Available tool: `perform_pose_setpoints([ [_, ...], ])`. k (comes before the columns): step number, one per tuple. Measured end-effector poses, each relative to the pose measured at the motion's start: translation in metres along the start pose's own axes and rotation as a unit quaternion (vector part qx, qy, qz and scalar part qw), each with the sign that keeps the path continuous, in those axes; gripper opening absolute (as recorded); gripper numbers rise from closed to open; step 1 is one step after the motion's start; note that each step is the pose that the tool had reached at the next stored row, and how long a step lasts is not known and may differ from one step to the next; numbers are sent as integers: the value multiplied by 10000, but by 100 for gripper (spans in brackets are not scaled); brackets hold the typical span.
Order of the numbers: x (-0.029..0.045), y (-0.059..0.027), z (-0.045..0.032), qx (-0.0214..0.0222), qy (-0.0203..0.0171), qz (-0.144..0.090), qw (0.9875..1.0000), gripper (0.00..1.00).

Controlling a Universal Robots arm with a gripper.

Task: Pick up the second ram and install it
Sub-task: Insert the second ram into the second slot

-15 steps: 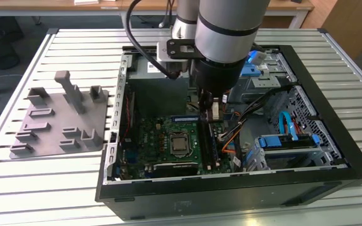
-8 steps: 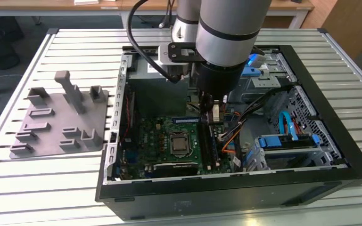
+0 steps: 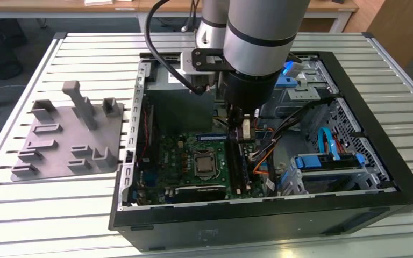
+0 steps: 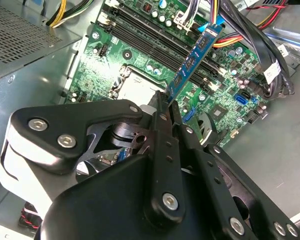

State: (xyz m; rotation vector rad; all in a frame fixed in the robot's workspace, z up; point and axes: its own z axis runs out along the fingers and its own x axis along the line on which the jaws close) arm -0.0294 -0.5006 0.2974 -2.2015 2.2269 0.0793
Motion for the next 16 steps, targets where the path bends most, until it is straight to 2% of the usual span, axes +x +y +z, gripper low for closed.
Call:
perform_pose_setpoints([
  [5,0,0,0,-1,1,-23,10000,14],
  [9,0,0,1,-9,6,-209,9998,14],
  [12,0,0,0,-17,12,-402,9992,14],
  [16,0,0,0,-29,20,-688,9976,14],
])
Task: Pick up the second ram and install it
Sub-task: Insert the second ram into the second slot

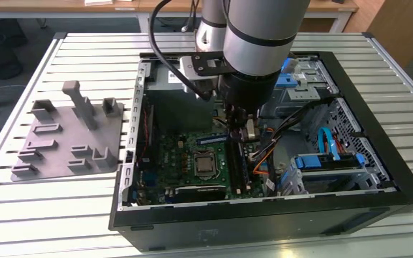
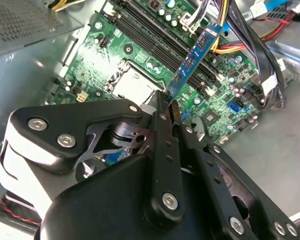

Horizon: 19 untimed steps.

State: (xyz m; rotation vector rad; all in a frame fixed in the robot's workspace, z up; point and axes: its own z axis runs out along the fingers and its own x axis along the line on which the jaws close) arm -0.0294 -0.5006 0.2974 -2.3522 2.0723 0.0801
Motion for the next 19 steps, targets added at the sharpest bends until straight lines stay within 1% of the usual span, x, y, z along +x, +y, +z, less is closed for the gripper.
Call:
perform_pose_setpoints([
  [5,0,0,0,-12,8,-278,9996,14],
  [9,0,0,0,-21,15,-496,9988,14],
  [12,0,0,0,-27,19,-654,9979,14],
  [19,0,0,0,-41,29,-981,9952,14],
])
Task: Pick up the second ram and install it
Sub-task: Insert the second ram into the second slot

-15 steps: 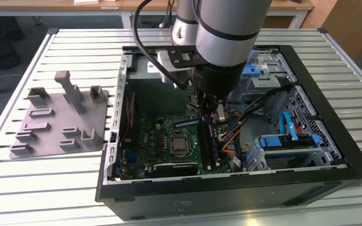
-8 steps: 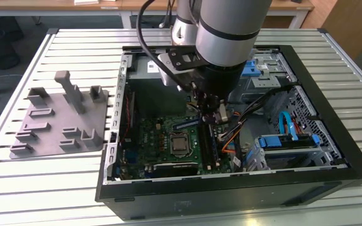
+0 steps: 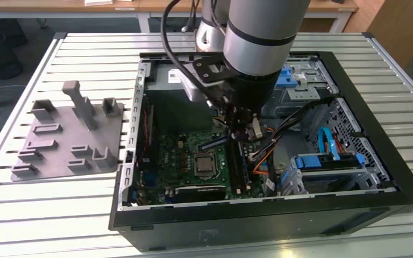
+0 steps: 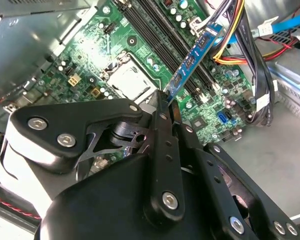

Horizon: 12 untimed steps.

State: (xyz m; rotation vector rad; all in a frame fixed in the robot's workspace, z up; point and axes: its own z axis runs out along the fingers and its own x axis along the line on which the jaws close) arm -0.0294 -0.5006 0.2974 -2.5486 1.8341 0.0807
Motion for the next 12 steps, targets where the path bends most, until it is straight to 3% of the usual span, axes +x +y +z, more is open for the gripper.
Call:
perform_pose_setpoints([
  [12,0,0,1,-20,14,-473,9989,14],
])
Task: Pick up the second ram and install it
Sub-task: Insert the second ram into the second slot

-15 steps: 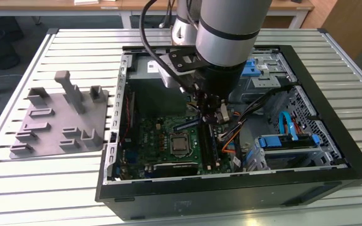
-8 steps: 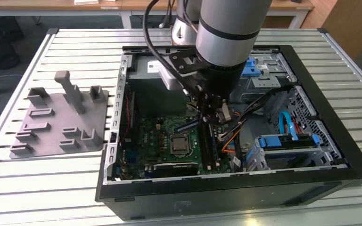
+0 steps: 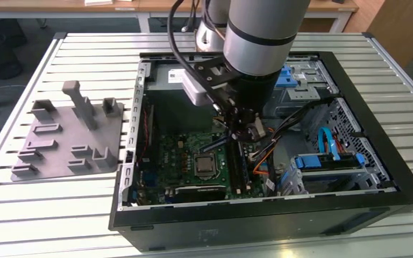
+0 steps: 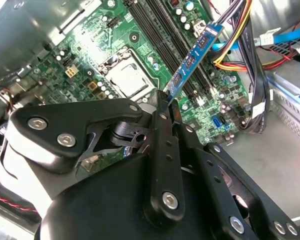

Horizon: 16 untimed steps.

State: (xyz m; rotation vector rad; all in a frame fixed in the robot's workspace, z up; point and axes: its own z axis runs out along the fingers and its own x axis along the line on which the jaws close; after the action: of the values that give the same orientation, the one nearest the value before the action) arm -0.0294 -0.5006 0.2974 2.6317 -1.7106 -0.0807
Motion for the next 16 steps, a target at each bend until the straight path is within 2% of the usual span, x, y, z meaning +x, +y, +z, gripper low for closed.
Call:
perform_pose_setpoints([
  [4,0,0,0,-8,6,-187,9998,14],
  [8,0,0,0,-18,13,-435,9991,14],
  [12,0,0,0,-29,20,-681,9977,14],
  [16,0,0,1,-39,28,-925,9957,14],
])
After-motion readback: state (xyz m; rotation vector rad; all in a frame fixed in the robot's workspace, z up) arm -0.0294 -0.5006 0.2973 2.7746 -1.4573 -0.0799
